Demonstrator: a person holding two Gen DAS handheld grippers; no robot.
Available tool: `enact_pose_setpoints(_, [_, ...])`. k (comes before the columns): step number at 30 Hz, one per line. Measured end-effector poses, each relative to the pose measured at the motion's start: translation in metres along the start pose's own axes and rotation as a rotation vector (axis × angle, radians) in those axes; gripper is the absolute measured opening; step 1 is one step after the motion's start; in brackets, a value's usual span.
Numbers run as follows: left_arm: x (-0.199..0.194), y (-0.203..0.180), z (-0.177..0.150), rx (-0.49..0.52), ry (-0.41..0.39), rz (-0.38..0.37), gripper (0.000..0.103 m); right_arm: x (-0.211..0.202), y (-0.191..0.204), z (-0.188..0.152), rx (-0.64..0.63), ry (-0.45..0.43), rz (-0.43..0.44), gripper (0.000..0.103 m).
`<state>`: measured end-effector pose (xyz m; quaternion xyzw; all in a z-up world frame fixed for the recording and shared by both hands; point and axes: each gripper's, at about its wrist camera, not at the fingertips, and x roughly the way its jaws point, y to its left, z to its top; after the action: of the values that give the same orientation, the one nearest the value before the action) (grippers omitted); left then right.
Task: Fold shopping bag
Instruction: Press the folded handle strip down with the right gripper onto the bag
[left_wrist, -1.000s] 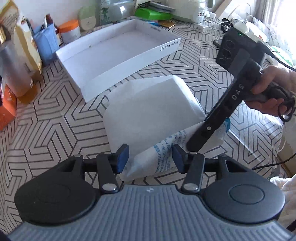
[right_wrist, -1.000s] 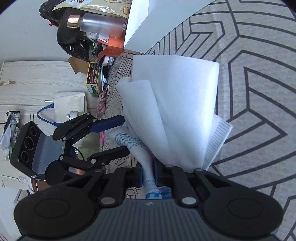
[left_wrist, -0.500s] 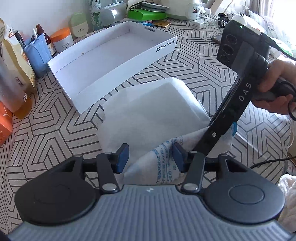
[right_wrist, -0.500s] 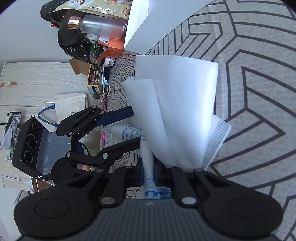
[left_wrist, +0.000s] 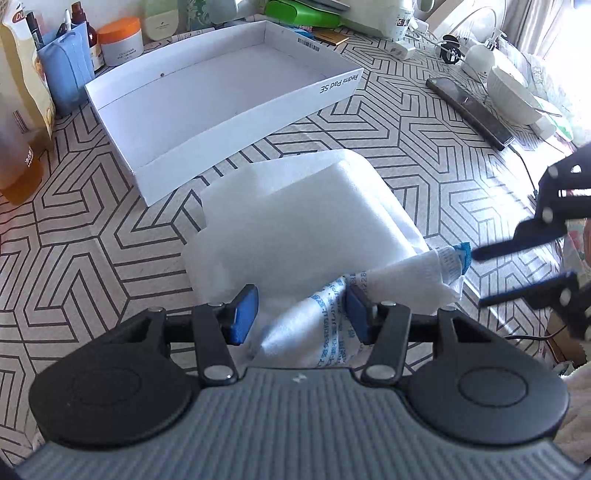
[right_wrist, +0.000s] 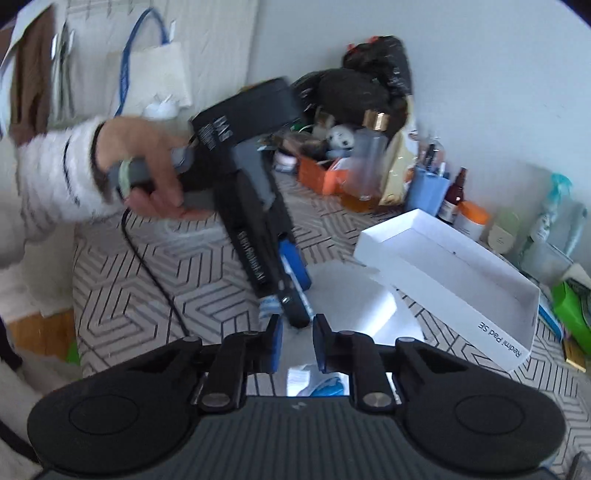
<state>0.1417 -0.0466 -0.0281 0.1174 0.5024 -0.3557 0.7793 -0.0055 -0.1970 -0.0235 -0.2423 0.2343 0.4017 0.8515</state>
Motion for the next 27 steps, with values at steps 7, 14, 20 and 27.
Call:
enact_pose_setpoints(7, [0.002, 0.007, 0.001, -0.021, 0.011, -0.034, 0.053, 0.050, 0.024, -0.007, -0.212, 0.111, -0.055, 0.018])
enact_pose_setpoints(14, [0.002, 0.021, 0.001, -0.053, 0.005, -0.100, 0.053, 0.062, 0.016, -0.020, -0.238, 0.103, -0.019, 0.033])
enact_pose_setpoints(20, [0.001, 0.026, -0.001, -0.064, -0.007, -0.124, 0.051, 0.063, 0.005, -0.022, -0.185, 0.091, -0.004, 0.037])
enact_pose_setpoints(27, [-0.007, 0.033, -0.006, -0.085, -0.047, -0.127, 0.050, 0.071, -0.023, -0.016, -0.067, 0.108, 0.063, 0.034])
